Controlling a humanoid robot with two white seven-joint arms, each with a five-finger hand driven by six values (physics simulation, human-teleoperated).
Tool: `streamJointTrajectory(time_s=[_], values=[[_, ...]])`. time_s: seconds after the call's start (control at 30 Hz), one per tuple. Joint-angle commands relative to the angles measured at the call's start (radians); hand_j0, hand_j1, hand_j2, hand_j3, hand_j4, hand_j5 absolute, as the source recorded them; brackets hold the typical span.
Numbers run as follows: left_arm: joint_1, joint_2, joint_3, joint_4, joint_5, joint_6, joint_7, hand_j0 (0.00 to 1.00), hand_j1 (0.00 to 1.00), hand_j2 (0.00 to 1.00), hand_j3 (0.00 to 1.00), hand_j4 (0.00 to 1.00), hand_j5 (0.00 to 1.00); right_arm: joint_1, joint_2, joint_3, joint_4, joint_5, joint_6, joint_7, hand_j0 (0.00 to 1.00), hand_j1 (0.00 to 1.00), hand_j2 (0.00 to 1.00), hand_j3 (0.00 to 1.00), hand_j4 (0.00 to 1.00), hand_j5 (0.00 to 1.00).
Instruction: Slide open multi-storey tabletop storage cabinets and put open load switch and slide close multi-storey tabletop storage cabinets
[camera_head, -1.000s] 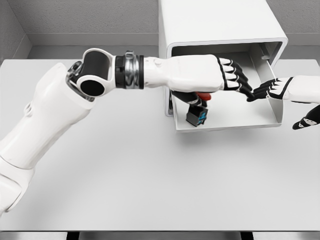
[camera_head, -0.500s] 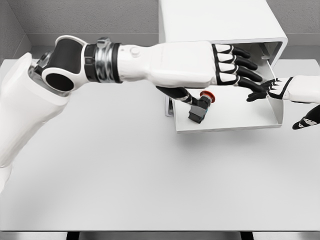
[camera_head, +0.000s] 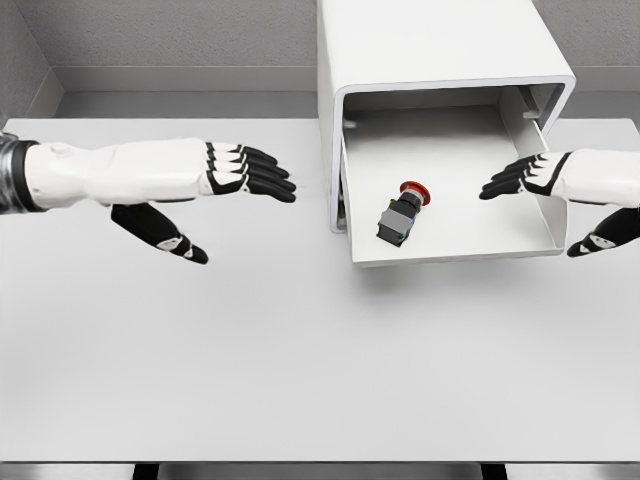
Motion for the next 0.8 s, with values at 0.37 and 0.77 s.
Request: streamJointTrajectory(time_s=[0.37,0.77], values=[[0.028,0.053,0.009,0.0,0.013,0.004,0.001,1.0,1.0,1.0,1.0,1.0,1.0,0.031,0.008,0.004,-0.004,-0.006,0.003,-0.029,1.0,1.0,1.0,1.0,1.0,1.0],[0.029,0.056,0.008,0.0,0.013,0.004,0.001,1.0,1.0,1.0,1.0,1.0,1.0,0.06,0.06,0.004,-0.004,-0.007,0.003,-0.042,1.0,1.0,1.0,1.0,1.0,1.0]])
